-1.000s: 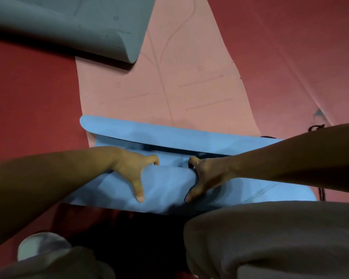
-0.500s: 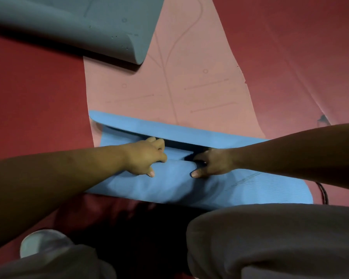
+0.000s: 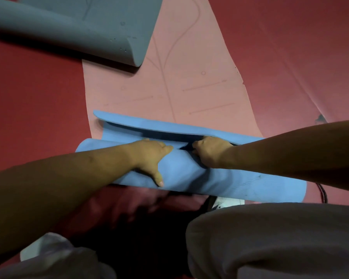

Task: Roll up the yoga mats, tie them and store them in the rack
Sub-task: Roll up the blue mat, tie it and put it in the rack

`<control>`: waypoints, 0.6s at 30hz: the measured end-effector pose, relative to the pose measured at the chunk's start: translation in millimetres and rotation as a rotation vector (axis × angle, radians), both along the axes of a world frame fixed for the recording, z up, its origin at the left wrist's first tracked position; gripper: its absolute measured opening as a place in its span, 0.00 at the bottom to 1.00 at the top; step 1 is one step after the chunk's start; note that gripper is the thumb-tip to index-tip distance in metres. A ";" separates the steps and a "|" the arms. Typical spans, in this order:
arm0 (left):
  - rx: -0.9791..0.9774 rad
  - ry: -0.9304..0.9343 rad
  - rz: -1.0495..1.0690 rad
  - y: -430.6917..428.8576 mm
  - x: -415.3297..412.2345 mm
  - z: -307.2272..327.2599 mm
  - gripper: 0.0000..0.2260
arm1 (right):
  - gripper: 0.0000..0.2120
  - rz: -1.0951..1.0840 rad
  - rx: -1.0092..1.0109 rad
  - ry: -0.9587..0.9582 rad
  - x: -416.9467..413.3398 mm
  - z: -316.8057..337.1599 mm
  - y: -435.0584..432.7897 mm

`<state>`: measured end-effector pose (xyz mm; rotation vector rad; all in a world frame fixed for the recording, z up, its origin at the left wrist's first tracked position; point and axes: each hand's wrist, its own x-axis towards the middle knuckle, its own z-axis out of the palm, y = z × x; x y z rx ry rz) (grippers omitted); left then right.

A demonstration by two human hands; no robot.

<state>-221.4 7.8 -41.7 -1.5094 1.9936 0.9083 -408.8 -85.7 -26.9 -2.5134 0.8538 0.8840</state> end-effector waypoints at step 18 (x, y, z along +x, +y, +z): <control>-0.625 -0.151 0.061 0.7 -11.3 -5.7 0.15 | 0.39 0.005 -0.002 0.119 -1.7 -9.6 -7.0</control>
